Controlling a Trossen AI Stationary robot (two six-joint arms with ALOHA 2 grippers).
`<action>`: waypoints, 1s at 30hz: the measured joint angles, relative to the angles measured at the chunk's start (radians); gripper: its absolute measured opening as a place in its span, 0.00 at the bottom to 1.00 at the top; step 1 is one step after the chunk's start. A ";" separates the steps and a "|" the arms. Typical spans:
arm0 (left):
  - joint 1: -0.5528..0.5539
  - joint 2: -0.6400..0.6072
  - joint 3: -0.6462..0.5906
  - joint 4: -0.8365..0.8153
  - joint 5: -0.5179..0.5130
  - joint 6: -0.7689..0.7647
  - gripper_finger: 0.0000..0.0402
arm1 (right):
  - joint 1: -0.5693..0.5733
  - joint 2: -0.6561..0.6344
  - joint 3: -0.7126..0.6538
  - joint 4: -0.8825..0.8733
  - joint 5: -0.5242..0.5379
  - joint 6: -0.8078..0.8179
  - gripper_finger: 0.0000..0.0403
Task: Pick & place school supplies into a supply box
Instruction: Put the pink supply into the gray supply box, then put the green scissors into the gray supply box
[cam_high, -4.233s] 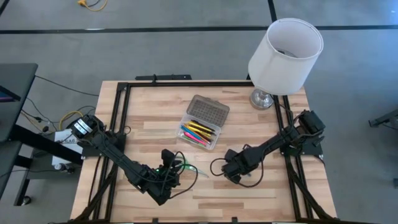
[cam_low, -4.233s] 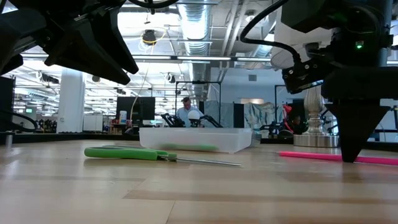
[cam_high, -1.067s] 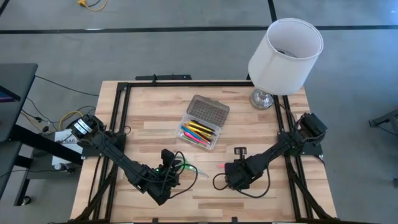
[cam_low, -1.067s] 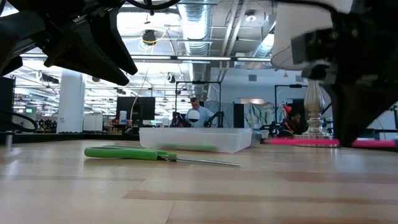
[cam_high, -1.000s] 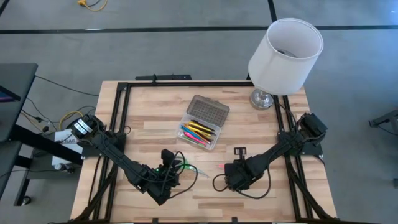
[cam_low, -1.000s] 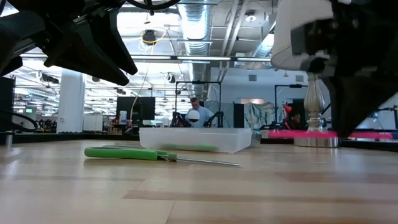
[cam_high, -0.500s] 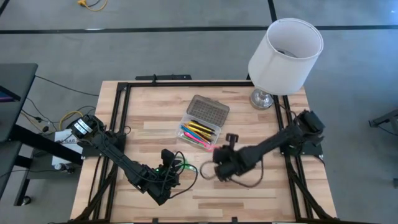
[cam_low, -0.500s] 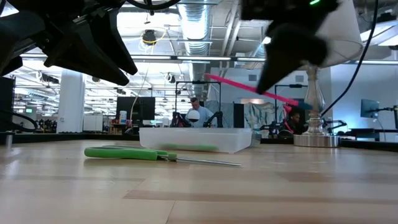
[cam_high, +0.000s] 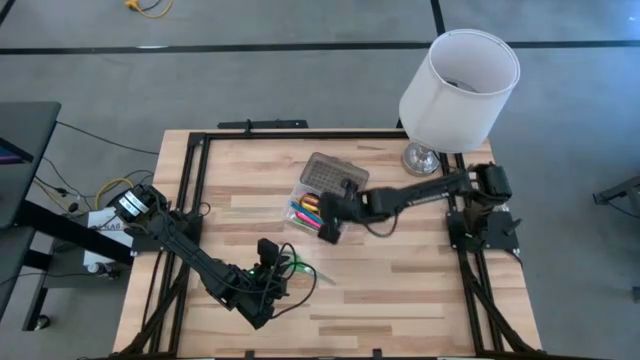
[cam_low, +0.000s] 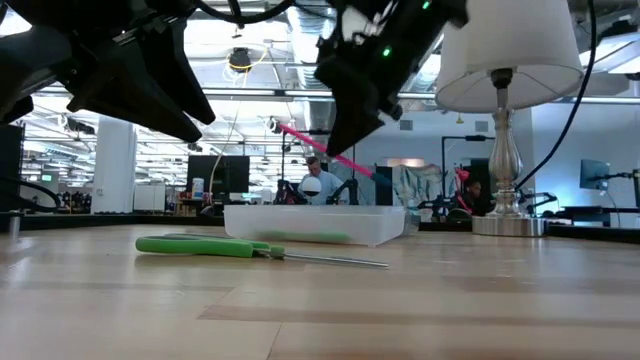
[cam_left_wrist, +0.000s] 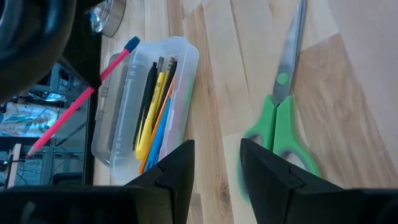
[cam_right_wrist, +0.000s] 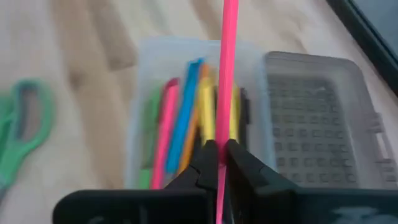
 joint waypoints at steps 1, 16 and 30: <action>0.000 0.000 0.000 -0.008 0.000 -0.007 0.31 | -0.018 0.006 0.000 0.005 -0.007 0.003 0.01; 0.000 0.000 0.000 -0.069 0.000 -0.070 0.31 | -0.105 0.101 0.000 0.042 -0.137 0.031 0.07; 0.000 0.000 0.000 -0.068 0.012 -0.085 0.31 | -0.094 0.105 0.000 0.042 -0.135 -0.016 0.21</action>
